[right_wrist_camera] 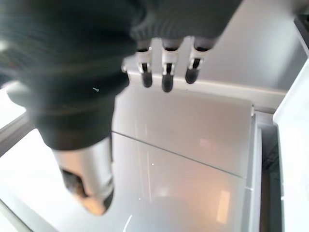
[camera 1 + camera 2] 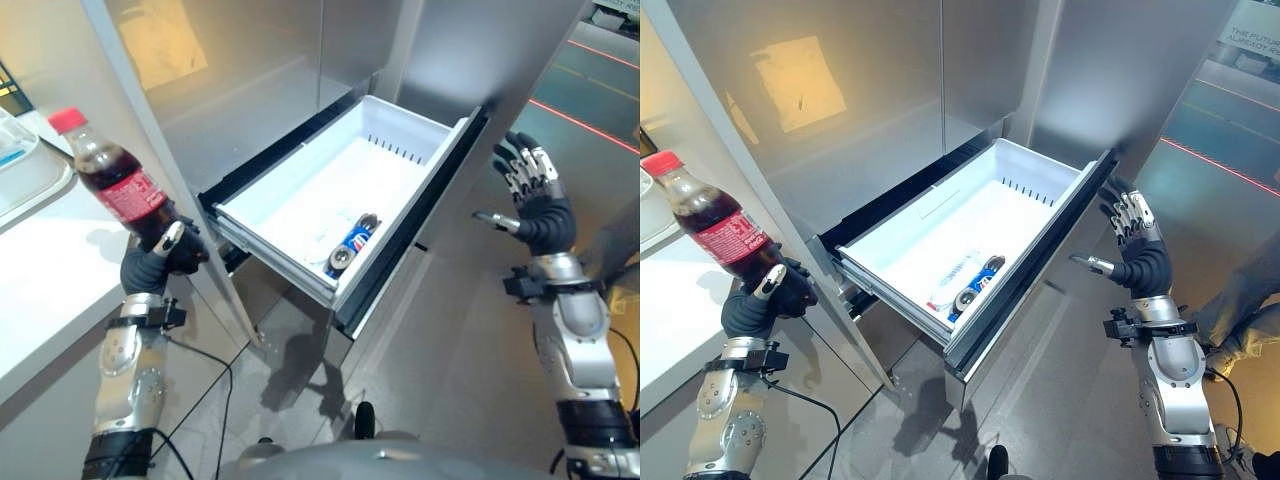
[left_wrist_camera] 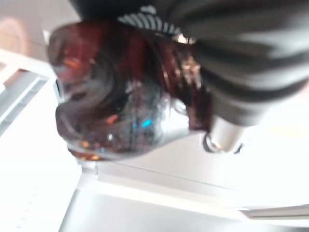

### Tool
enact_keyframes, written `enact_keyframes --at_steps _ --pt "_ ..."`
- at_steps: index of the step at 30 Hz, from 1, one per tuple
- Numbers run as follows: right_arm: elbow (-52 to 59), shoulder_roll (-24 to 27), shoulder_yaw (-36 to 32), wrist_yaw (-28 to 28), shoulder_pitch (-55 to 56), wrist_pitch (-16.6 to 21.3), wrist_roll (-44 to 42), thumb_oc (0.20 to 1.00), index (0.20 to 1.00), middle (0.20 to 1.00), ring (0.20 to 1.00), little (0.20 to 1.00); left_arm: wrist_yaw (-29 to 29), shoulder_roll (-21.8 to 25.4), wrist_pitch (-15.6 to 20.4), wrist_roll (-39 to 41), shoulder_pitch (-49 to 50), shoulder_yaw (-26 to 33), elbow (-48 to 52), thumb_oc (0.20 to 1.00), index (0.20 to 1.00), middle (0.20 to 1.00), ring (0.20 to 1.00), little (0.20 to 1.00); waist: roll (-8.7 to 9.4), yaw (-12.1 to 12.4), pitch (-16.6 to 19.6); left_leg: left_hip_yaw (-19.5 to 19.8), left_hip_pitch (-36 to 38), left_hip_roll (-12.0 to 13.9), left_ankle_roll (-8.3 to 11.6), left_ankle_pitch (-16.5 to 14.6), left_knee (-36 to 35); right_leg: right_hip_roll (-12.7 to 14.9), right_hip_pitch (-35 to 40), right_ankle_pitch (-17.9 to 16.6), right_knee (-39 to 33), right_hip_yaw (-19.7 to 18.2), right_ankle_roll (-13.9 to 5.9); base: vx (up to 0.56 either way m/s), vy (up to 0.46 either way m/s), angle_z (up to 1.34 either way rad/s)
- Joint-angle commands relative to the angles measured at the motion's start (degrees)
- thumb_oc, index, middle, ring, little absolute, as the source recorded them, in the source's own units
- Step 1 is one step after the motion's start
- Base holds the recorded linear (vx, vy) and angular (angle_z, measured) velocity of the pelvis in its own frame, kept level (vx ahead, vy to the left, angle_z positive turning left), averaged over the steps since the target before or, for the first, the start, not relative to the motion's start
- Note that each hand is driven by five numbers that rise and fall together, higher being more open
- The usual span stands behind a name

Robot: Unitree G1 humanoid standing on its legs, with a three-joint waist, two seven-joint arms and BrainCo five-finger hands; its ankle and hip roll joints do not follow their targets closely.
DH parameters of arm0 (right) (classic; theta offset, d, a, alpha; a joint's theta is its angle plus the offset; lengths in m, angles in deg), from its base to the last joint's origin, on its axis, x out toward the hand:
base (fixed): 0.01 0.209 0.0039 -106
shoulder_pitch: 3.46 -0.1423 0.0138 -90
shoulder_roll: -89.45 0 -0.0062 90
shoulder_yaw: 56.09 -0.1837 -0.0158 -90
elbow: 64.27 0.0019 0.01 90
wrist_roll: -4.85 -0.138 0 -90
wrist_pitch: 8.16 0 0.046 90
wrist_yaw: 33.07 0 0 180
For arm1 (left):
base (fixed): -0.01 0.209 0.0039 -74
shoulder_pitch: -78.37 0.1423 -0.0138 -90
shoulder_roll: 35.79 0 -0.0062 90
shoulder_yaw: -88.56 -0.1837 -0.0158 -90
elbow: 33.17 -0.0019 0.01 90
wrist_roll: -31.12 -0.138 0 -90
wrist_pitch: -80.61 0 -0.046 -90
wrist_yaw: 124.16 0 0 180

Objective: Take the drinks into the refrigerator

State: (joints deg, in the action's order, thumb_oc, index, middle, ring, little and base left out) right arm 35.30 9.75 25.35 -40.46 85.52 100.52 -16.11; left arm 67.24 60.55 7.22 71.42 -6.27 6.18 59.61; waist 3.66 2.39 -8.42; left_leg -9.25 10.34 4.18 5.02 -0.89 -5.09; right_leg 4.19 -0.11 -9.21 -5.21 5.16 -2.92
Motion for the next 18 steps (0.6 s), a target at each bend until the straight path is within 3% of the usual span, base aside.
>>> enact_keyframes --at_steps 1,11,18 --pt "-0.4 4.3 -0.9 -1.6 -5.7 1.2 -2.9 1.0 1.0 1.0 1.0 1.0 4.4 2.7 4.1 2.4 -5.1 -0.1 9.6 0.2 0.2 0.2 0.2 0.2 -1.0 0.9 0.0 4.4 0.6 -2.6 -4.41 -4.2 0.3 0.2 4.6 9.2 7.4 1.1 -2.48 0.0 0.0 0.0" --pt "-2.9 10.2 4.4 -7.5 -8.4 -1.6 -13.8 1.0 1.0 1.0 1.0 1.0 9.5 6.4 1.2 3.7 -4.5 -7.9 16.9 0.2 0.2 0.2 0.2 0.2 -0.66 1.3 -0.2 4.2 0.5 -2.5 -4.37 -4.1 0.4 0.3 4.5 9.0 7.5 1.4 -2.58 0.0 0.0 0.0" --pt "-1.6 14.2 13.9 -10.3 -16.0 -3.5 -20.2 1.0 1.0 1.0 1.0 1.0 12.4 10.5 -0.4 3.9 -7.3 -17.9 18.6 0.2 0.2 0.2 0.2 0.2 -0.67 1.5 -0.2 4.0 0.4 -2.4 -4.29 -3.9 0.6 0.4 4.4 8.8 7.6 1.3 -2.69 0.0 0.0 0.0"
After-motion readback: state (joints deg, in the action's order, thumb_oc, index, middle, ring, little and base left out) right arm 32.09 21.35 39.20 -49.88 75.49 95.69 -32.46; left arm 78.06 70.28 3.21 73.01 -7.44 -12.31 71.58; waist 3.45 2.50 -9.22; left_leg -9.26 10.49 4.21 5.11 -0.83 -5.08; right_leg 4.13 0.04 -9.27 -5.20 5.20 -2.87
